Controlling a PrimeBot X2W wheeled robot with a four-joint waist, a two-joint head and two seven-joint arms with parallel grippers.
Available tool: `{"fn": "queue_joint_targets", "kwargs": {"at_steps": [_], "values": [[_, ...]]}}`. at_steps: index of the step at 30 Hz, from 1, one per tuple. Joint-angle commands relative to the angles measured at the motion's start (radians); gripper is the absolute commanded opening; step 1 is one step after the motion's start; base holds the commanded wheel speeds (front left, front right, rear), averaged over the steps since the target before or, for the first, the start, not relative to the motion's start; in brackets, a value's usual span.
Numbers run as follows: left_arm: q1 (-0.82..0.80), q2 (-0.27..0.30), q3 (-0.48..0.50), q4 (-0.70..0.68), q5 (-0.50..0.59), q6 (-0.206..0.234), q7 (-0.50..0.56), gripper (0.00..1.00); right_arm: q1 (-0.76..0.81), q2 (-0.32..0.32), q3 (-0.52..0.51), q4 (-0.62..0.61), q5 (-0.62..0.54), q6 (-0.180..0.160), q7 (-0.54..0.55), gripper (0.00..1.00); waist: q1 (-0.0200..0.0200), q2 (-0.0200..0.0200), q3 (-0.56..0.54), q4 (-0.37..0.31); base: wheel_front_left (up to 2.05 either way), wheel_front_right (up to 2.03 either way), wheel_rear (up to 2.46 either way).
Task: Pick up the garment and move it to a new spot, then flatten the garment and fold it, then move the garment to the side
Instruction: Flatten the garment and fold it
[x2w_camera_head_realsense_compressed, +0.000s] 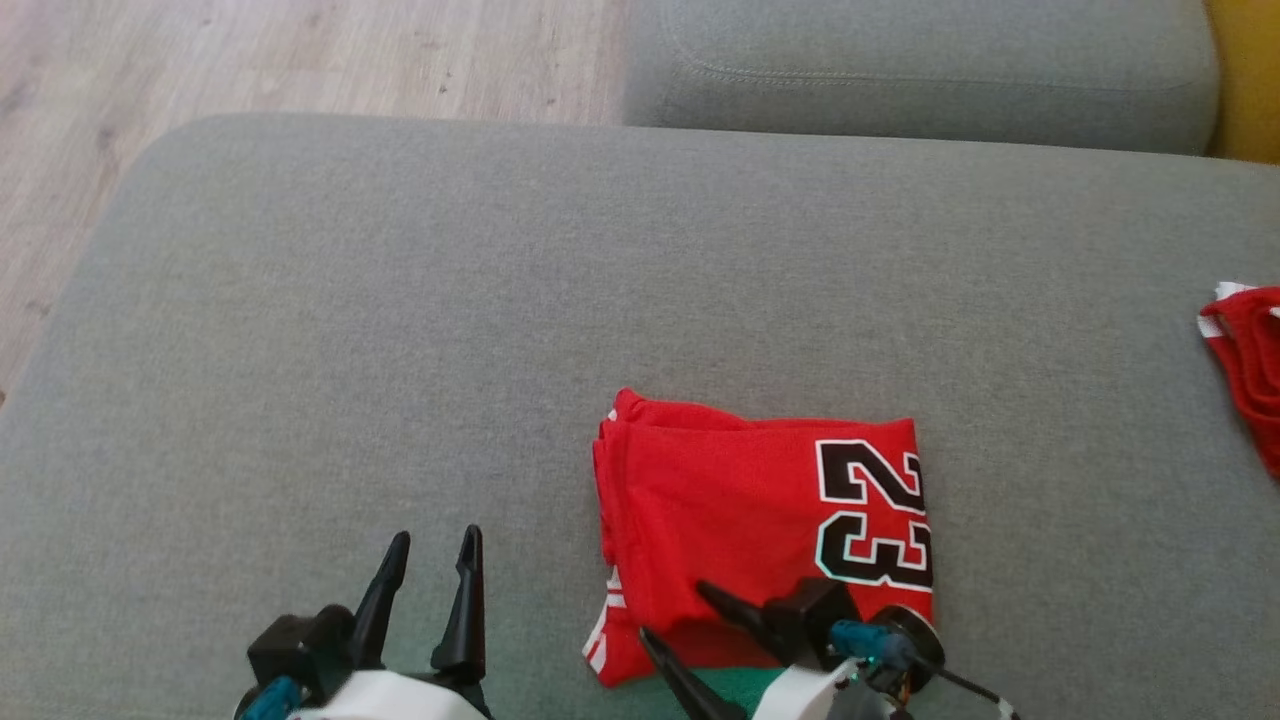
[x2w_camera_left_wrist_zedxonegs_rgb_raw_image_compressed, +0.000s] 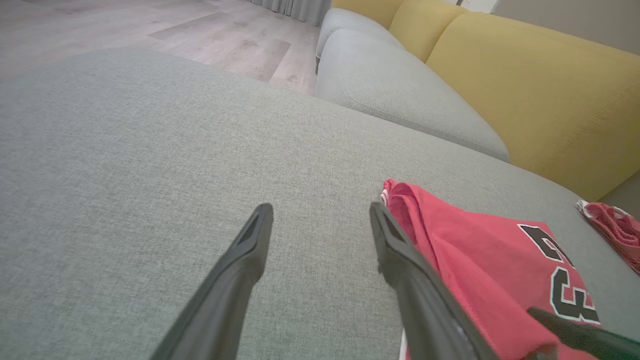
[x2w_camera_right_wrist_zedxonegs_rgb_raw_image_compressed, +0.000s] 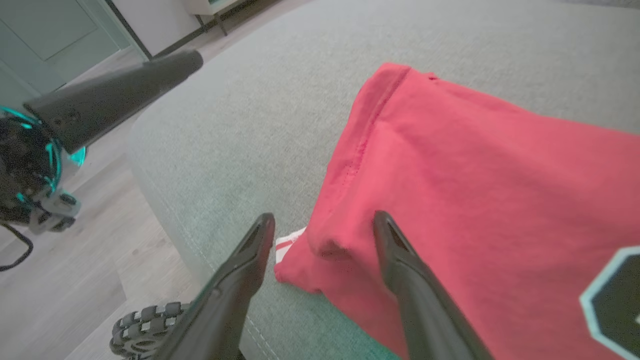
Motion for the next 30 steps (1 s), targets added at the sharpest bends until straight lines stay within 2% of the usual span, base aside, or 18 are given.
{"fn": "queue_joint_targets", "kwargs": {"at_steps": [1,10,21,26,30], "values": [[-0.055,0.010,0.045,-0.026,0.000,0.000,-0.013,1.00,-0.031,0.009,0.033,-0.022,0.002,-0.001,0.004,1.00,0.0000,0.0000,0.005,0.005,0.00,0.00,0.00],[-0.062,0.008,0.048,-0.020,-0.001,-0.002,-0.019,1.00,-0.066,0.007,0.050,0.039,0.002,-0.001,0.024,1.00,0.0000,0.0000,0.026,0.022,0.00,0.00,0.00],[-0.069,0.008,0.051,-0.011,-0.004,-0.001,-0.023,1.00,-0.156,0.011,0.125,0.144,0.052,-0.001,-0.026,1.00,0.0000,0.0000,0.030,0.017,0.00,0.00,0.00],[-0.068,0.011,0.049,-0.012,-0.002,0.000,-0.022,1.00,-0.173,0.012,0.077,0.129,0.042,-0.001,-0.065,1.00,0.0000,0.0000,0.015,-0.002,0.00,0.00,0.00],[-0.079,0.012,0.042,-0.014,0.006,-0.002,-0.020,1.00,-0.173,0.012,-0.016,0.086,0.016,-0.001,-0.097,1.00,0.0000,0.0000,-0.002,-0.021,0.00,0.00,0.00]]}}
